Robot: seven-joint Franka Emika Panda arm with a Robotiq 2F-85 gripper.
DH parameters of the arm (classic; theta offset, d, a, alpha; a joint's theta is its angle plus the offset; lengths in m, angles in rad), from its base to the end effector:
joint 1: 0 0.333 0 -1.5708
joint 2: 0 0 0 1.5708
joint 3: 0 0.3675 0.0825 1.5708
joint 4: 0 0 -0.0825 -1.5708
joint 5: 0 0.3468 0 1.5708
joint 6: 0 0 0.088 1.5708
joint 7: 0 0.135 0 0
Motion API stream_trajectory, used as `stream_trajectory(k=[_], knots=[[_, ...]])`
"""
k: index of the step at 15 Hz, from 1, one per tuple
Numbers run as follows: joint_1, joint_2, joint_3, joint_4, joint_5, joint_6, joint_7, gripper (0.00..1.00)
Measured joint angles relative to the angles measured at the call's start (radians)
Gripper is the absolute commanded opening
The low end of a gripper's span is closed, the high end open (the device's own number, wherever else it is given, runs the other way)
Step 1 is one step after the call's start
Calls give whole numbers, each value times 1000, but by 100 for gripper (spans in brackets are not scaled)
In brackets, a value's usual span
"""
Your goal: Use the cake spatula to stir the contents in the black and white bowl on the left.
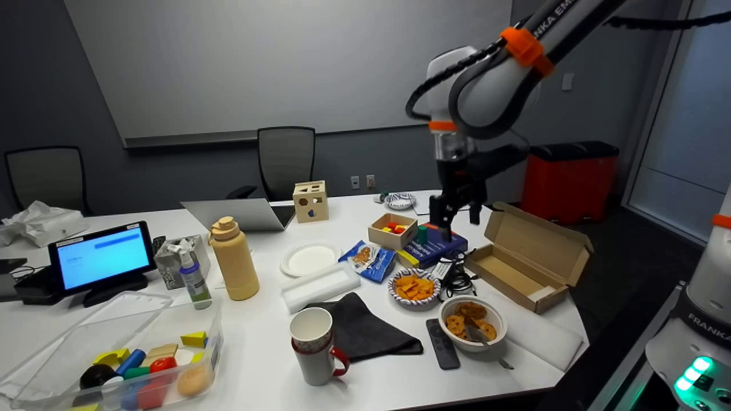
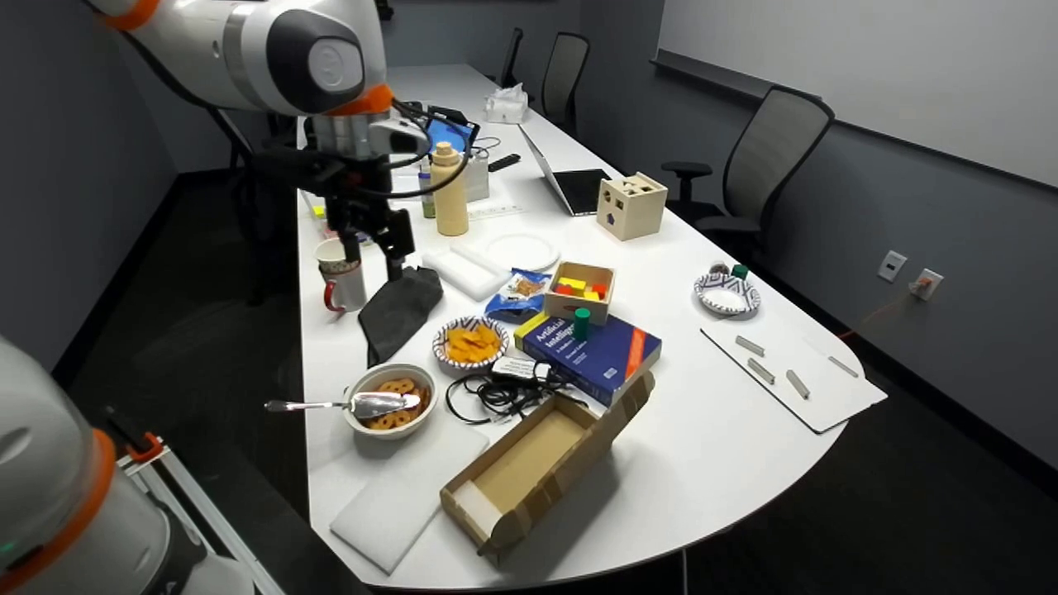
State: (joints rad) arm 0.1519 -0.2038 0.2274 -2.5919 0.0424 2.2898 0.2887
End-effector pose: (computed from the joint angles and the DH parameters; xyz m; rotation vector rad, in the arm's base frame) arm 0.3509 0.1417 0.3681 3.0894 0.0836 -0.1425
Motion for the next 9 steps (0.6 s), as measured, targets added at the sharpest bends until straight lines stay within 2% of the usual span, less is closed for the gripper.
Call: stream_trajectory(k=[4, 9], knots=[[83, 131, 81, 25, 35, -36, 136, 100], [127, 287, 94, 46, 35, -141, 258, 100]])
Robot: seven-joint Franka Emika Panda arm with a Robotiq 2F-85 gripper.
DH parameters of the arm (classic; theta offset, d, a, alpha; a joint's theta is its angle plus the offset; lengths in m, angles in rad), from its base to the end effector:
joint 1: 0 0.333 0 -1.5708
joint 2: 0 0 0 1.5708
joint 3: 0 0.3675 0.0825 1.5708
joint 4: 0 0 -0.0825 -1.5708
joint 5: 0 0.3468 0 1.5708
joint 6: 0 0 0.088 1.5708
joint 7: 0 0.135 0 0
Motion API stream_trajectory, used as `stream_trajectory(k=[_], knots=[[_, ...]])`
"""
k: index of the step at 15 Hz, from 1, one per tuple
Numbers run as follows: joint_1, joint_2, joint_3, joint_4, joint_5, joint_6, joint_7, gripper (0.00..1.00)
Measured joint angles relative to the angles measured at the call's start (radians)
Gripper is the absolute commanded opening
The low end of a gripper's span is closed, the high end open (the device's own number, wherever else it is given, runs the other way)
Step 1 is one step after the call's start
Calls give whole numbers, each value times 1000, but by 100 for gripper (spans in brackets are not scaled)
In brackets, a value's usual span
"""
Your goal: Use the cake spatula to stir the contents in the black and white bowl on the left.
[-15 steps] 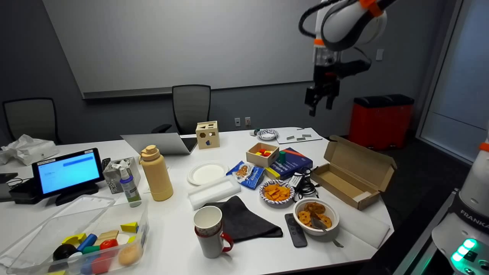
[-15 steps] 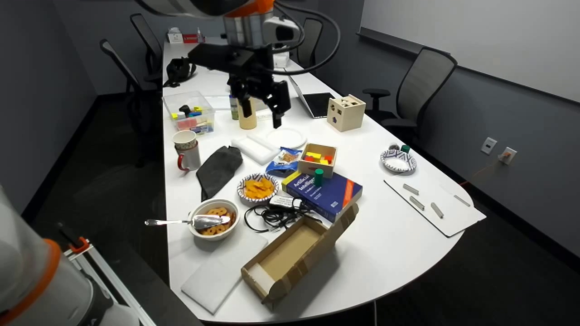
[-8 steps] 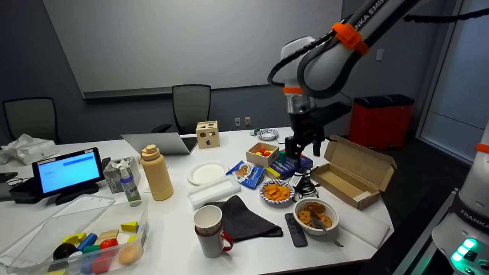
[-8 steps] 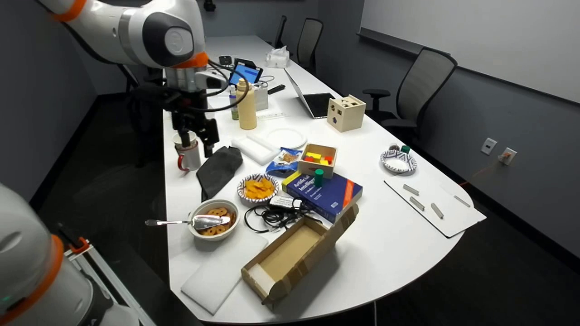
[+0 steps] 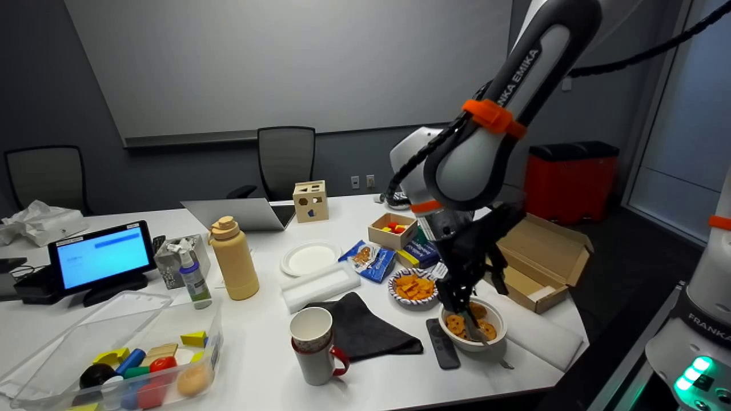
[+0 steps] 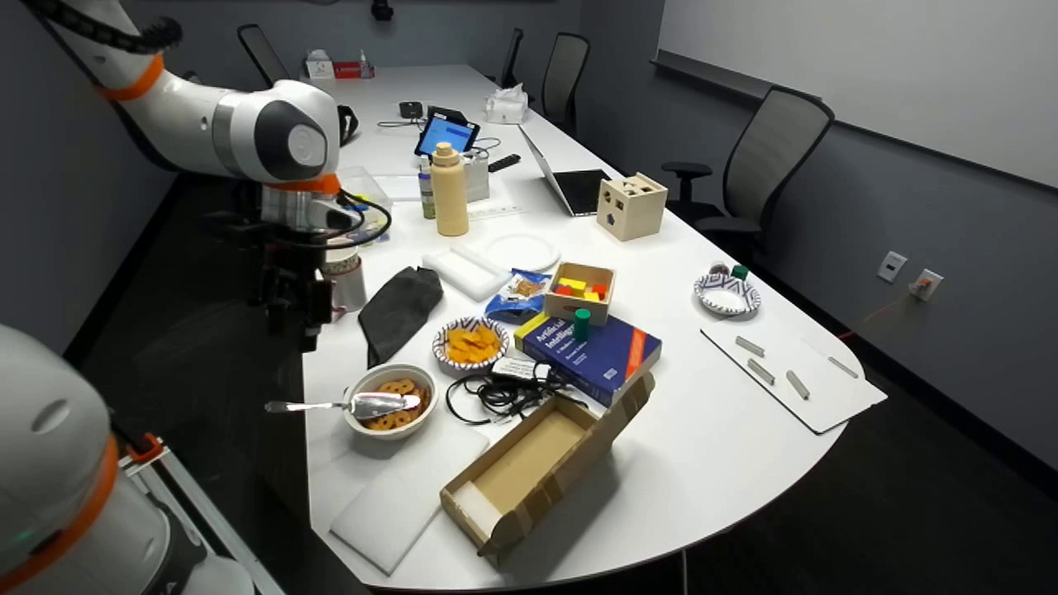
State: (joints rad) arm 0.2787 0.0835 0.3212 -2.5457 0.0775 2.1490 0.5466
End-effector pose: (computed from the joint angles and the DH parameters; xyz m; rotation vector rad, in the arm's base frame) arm 0.3026 0.2146 0.2720 2.8790 0.0007 -0.6511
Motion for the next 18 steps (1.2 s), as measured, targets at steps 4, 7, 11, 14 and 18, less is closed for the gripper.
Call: stream_trajectory(k=[4, 7, 11, 14, 18], knots=[[14, 112, -16, 9, -3, -17, 69, 100], [46, 197, -31, 40, -19, 12, 116, 100], [114, 305, -63, 107, -84, 43, 191, 100], [158, 373, -88, 162, -113, 12, 230, 100], [188, 420, -106, 216, -130, -58, 258, 100]])
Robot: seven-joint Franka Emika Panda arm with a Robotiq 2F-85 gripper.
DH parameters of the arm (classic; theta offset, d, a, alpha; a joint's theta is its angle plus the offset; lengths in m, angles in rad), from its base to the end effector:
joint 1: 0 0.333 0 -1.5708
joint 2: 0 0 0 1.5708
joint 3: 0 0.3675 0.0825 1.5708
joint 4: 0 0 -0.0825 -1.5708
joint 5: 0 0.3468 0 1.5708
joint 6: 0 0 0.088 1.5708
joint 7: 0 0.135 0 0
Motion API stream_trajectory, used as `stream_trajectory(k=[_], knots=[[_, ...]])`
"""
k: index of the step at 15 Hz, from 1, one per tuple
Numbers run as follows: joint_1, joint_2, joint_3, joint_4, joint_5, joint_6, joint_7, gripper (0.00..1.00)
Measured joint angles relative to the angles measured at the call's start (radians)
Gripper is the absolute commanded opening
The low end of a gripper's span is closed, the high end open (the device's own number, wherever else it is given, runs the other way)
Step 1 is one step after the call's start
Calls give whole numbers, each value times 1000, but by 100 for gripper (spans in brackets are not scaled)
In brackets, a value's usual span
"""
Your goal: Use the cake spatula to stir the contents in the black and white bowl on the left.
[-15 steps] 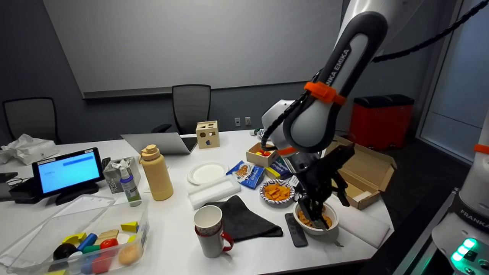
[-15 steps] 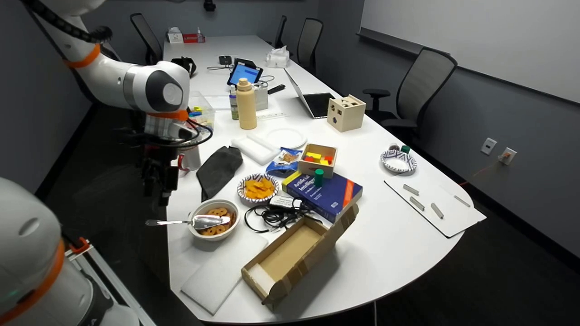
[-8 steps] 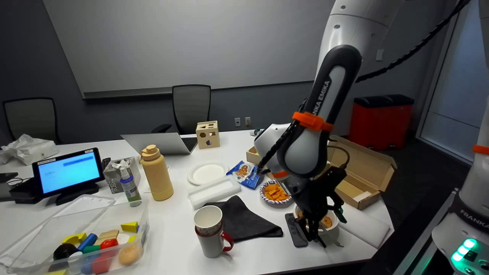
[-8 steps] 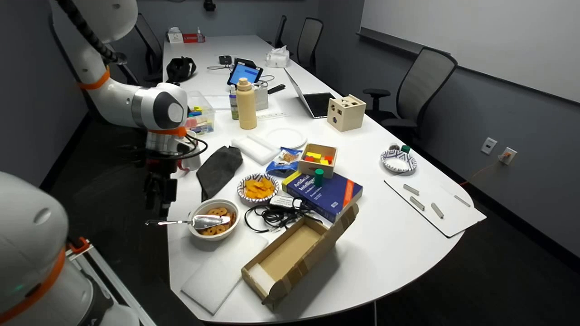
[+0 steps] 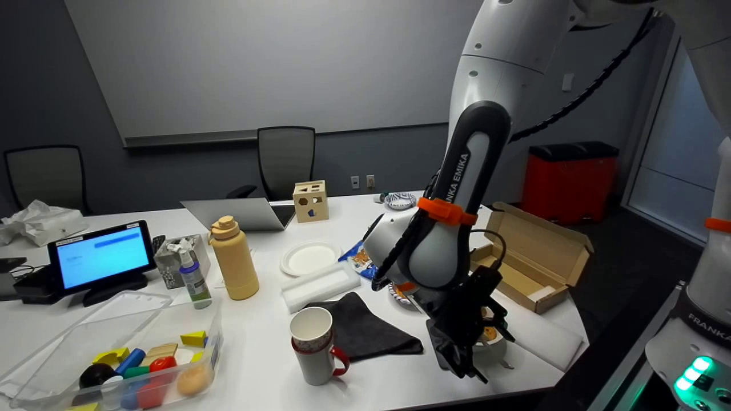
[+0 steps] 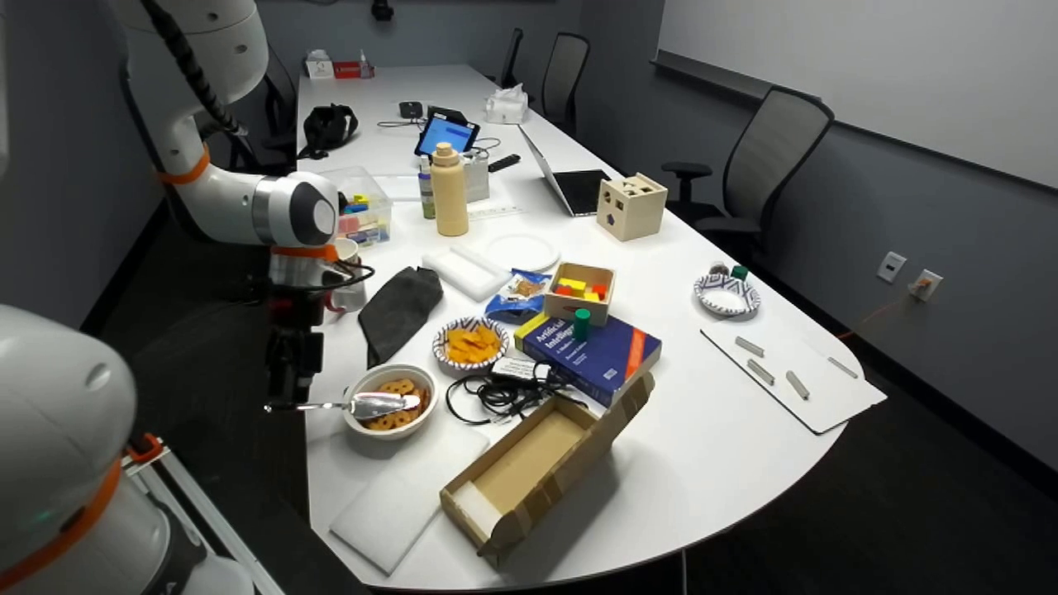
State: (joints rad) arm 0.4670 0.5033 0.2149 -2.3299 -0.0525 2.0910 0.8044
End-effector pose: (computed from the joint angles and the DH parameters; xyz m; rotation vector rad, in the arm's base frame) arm 0.3152 0.2609 0.1553 2.5891 -0.0848 -0.7950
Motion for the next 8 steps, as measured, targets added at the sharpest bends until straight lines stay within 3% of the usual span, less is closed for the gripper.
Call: stream_trajectory(k=[8], knots=[[23, 17, -19, 18, -44, -81, 46, 100]])
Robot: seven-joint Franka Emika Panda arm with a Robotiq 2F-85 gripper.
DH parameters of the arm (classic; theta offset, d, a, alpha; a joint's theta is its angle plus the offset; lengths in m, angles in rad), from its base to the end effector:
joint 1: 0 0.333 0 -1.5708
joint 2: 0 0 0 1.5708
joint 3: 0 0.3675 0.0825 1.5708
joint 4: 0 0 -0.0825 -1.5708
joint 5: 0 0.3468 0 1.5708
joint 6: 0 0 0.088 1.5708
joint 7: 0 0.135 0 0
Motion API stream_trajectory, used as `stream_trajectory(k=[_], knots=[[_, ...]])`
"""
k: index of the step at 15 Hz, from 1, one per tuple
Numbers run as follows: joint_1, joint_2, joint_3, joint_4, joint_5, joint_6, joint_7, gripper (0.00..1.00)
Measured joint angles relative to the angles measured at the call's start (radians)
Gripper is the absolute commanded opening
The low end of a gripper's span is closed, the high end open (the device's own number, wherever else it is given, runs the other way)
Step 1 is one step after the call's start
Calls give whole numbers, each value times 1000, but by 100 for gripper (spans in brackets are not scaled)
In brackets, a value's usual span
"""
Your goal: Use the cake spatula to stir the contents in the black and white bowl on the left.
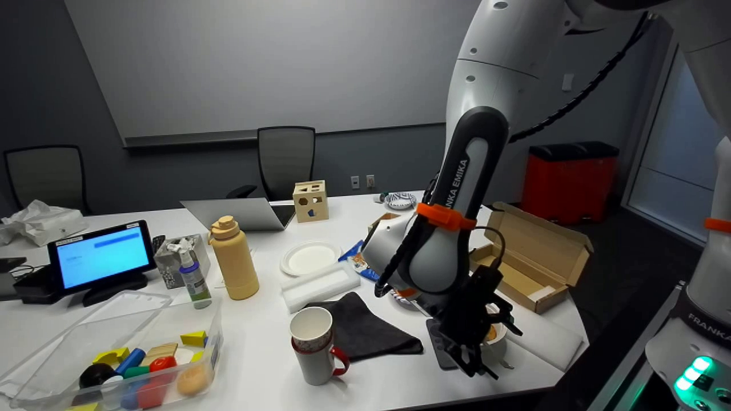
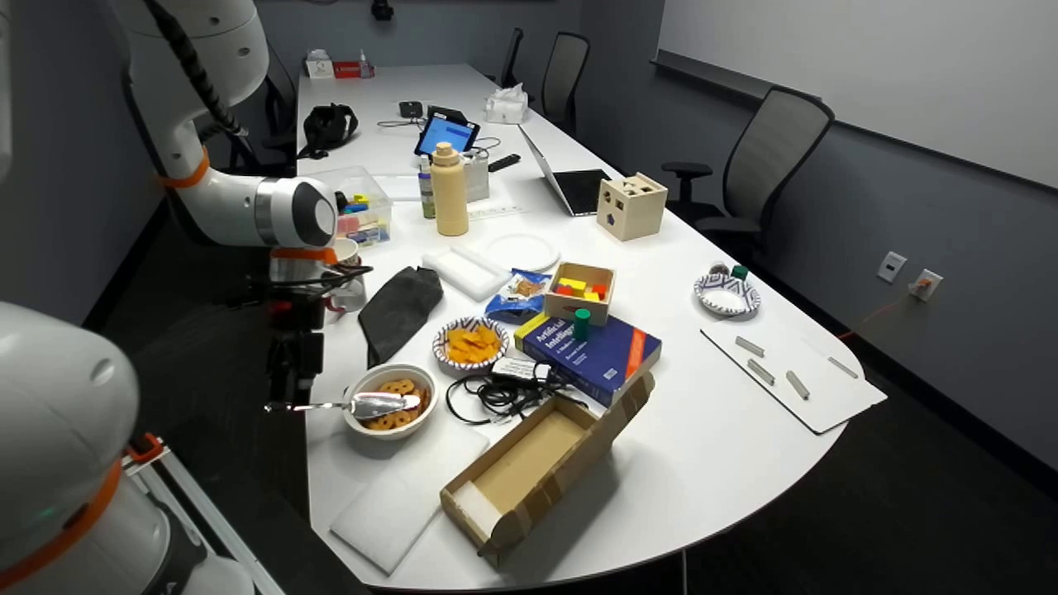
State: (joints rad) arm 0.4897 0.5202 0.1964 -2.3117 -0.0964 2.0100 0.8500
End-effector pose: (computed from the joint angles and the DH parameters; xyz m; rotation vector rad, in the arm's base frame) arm 0.3112 0.2537 0.1529 2.4888 -0.0861 -0.7984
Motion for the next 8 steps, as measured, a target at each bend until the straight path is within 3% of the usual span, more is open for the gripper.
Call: stream_trajectory(k=[8], knots=[[3, 22, -15, -17, -46, 1, 49, 100]])
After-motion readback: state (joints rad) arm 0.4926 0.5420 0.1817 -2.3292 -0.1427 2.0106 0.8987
